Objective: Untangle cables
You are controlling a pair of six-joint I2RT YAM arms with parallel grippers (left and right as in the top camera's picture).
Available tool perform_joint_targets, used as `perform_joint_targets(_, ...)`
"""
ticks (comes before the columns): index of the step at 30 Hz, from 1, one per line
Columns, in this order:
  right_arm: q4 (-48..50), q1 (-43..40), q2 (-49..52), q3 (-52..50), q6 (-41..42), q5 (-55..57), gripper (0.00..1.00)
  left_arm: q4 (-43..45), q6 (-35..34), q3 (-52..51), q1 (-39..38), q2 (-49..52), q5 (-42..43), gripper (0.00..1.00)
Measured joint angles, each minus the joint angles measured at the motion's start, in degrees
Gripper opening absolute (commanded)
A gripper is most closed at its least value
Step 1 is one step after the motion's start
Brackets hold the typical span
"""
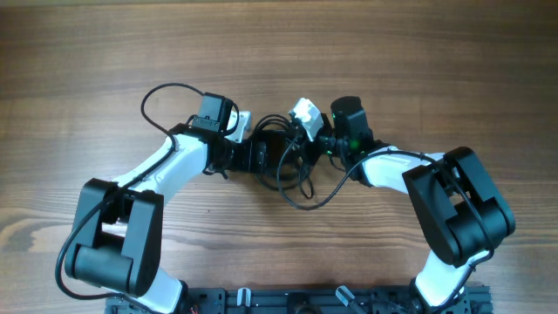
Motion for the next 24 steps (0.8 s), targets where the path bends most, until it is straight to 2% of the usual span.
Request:
perform_joint_targets(8,9.7,-0.1,0.0,-0.1,10.7,0.0,0.04,0.8,-0.9,-0.1,-0.2,0.0,-2.9,0.96)
perform_joint_targets(15,12.0,-4.4,0.0,-0.1,21.1,0.0,0.04,0.9,-1.3,-0.1,-0.2,0.0,-3.9,0.95)
perform_joint_targets(21,7.3,-4.9,0.0,-0.1,20.2,-0.2,0.04,2.2,-2.3,-0.2,-0.2,0.0,-2.8,1.0)
perform_joint_targets(24,4.6,-4.9,0.0,-0.1,18.4,-0.3,0.04,6.8,-7.8,-0.9,-0.2,0.0,-1.2,1.0)
